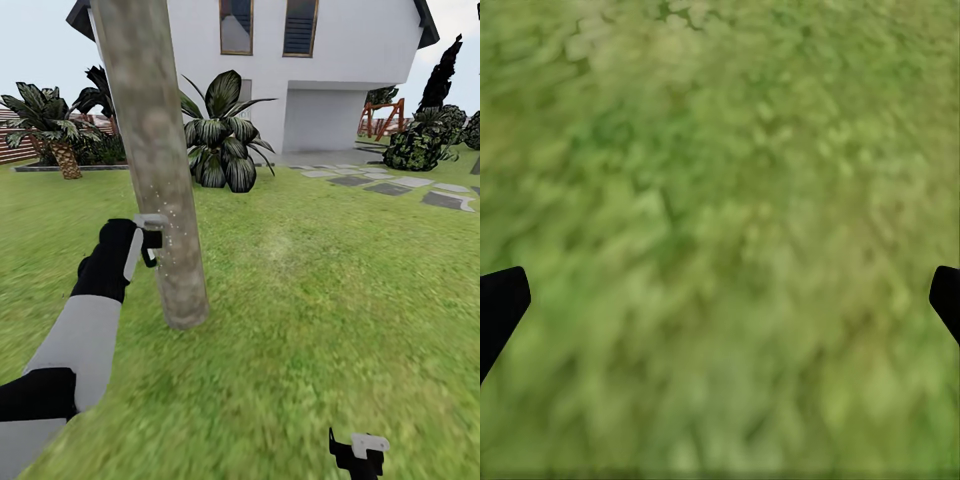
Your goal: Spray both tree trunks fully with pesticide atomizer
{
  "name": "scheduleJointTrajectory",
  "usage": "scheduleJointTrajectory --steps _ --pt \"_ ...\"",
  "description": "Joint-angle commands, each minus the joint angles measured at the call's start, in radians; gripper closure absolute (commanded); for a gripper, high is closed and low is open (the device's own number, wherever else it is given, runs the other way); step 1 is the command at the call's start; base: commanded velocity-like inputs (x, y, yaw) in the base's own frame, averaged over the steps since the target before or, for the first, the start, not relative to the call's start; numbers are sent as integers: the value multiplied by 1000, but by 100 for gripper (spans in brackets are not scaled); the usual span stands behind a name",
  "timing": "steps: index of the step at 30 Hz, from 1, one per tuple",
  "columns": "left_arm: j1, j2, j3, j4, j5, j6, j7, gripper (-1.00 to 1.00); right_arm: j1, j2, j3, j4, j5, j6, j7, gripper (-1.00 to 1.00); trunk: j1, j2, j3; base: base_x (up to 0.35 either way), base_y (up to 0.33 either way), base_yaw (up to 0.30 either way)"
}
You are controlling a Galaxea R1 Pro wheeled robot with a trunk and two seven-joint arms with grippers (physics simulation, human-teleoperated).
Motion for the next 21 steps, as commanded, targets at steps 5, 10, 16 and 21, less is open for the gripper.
scheduleJointTrajectory --steps 5,10,16,21 --pt "7 88 3 9 10 -1 -3 100 0 0 0 0 0 0 0 -100 0 0 0 0 0 0" --pt "66 89 0 20 10 -16 -3 100 0 0 0 0 0 0 0 -100 0 0 0 0 0 0" --pt "155 79 -2 20 13 -57 -2 100 0 0 0 0 0 0 0 -100 0 0 0 0 0 0" --pt "192 77 -2 13 11 -72 0 100 0 0 0 0 0 0 0 -100 0 0 0 0 -180 0"
